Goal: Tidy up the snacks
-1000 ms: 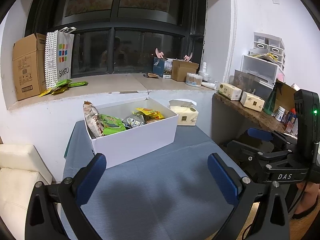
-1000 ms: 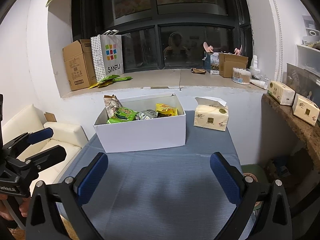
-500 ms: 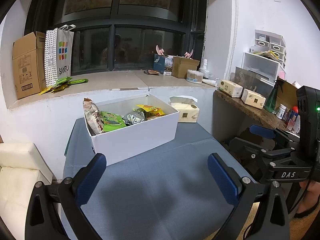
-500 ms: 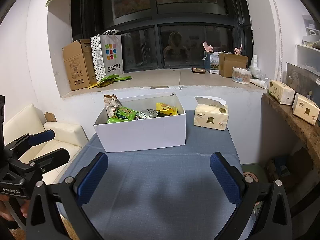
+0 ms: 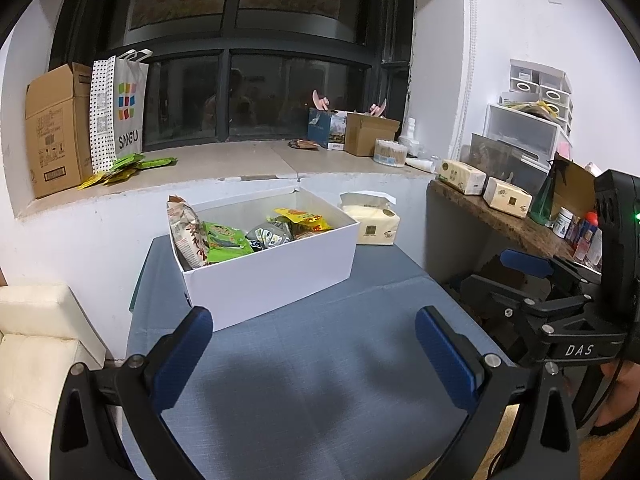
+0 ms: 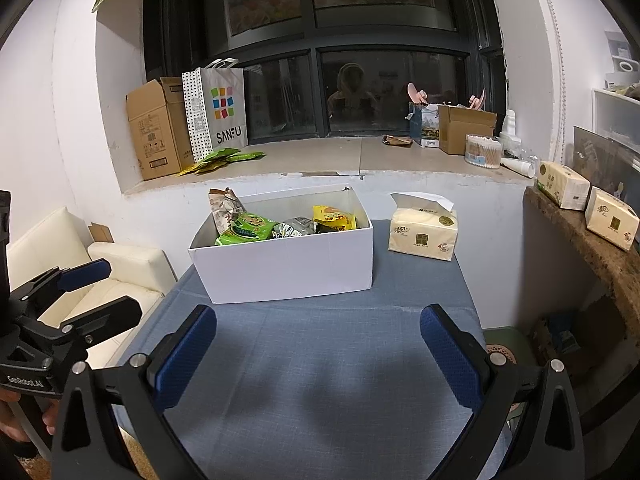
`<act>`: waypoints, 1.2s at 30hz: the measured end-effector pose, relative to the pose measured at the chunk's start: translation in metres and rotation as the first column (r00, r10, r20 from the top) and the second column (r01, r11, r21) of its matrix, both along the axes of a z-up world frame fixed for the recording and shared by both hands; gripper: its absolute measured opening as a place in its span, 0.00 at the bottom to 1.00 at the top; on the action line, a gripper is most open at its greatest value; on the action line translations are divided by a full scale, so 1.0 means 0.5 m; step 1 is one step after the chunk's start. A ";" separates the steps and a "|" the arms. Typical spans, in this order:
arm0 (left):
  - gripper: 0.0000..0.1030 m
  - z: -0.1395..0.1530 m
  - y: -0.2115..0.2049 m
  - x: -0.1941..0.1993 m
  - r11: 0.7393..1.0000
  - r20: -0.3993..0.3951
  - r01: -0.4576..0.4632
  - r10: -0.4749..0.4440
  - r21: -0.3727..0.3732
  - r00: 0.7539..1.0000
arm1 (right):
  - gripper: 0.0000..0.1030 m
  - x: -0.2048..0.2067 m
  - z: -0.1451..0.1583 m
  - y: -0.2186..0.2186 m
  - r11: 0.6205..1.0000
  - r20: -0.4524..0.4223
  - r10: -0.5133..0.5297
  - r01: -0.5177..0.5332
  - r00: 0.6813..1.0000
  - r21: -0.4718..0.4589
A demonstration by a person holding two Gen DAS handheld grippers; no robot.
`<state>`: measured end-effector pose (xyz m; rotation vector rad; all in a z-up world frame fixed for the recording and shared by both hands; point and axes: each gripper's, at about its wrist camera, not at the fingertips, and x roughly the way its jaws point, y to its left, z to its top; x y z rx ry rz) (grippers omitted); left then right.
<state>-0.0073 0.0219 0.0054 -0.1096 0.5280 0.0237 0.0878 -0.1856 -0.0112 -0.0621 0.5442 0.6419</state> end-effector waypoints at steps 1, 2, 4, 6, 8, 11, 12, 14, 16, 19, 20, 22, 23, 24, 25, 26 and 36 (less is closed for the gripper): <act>1.00 0.000 0.000 0.001 1.000 -0.001 0.000 0.000 0.001 1.000 | 1.00 0.000 0.000 0.001 1.000 0.000 0.000 0.000 1.000 -0.001; 1.00 -0.002 0.000 0.002 1.000 -0.004 -0.001 0.001 0.002 1.000 | 1.00 0.000 0.000 0.001 1.000 0.000 -0.001 0.001 1.000 0.000; 1.00 -0.002 0.001 0.000 1.000 -0.006 -0.001 0.001 0.001 1.000 | 1.00 -0.001 0.000 0.001 1.000 -0.001 0.001 -0.001 1.000 0.001; 1.00 -0.002 0.004 0.000 1.000 -0.007 0.000 0.000 -0.002 1.000 | 1.00 -0.002 0.000 0.002 1.000 0.001 0.000 0.000 1.000 -0.001; 1.00 -0.002 0.007 -0.002 1.000 -0.004 -0.003 0.003 -0.004 1.000 | 1.00 -0.001 0.000 0.002 1.000 -0.003 0.001 -0.001 1.000 -0.002; 1.00 -0.003 0.012 -0.001 1.000 -0.004 -0.006 0.006 -0.009 1.000 | 1.00 -0.005 -0.002 0.005 1.000 -0.002 0.003 -0.003 1.000 -0.003; 1.00 -0.003 0.013 -0.001 1.000 -0.005 -0.007 0.006 -0.011 1.000 | 1.00 -0.006 -0.002 0.006 1.000 -0.001 0.005 -0.005 1.000 -0.004; 1.00 -0.004 0.015 -0.001 1.000 -0.006 -0.009 0.008 -0.012 1.000 | 1.00 -0.007 -0.003 0.007 1.000 -0.002 0.005 -0.005 1.000 -0.005; 1.00 -0.004 0.014 -0.002 1.000 -0.006 -0.010 0.010 -0.011 1.000 | 1.00 -0.007 -0.004 0.008 1.000 -0.006 0.007 -0.007 1.000 -0.005; 1.00 -0.004 0.014 -0.002 1.000 -0.006 -0.009 0.009 -0.011 1.000 | 1.00 -0.007 -0.004 0.009 1.000 -0.006 0.008 -0.008 1.000 -0.005; 1.00 -0.005 0.015 -0.002 1.000 -0.006 -0.010 0.010 -0.010 1.000 | 1.00 -0.006 -0.004 0.009 1.000 -0.006 0.008 -0.008 1.000 -0.005; 1.00 -0.005 0.015 -0.002 1.000 -0.008 -0.011 0.011 -0.008 1.000 | 1.00 -0.006 -0.005 0.010 1.000 -0.007 0.007 -0.007 1.000 -0.004; 1.00 -0.005 0.015 -0.002 1.000 -0.009 -0.010 0.010 -0.008 1.000 | 1.00 -0.006 -0.005 0.010 1.000 -0.008 0.008 -0.008 1.000 -0.004; 1.00 -0.004 0.015 -0.002 1.000 -0.009 -0.009 0.009 -0.009 1.000 | 1.00 -0.006 -0.005 0.009 1.000 -0.008 0.008 -0.008 1.000 -0.005; 1.00 -0.004 0.014 -0.002 1.000 -0.009 -0.008 0.008 -0.008 1.000 | 1.00 -0.006 -0.005 0.010 1.000 -0.008 0.007 -0.007 1.000 -0.005; 1.00 -0.003 0.013 -0.002 1.000 -0.008 -0.008 0.008 -0.007 1.000 | 1.00 -0.006 -0.006 0.010 1.000 -0.010 0.007 -0.007 1.000 -0.006; 1.00 -0.004 0.011 -0.002 1.000 -0.006 -0.010 0.010 -0.001 1.000 | 1.00 -0.007 -0.006 0.011 1.000 -0.008 0.007 -0.007 1.000 -0.006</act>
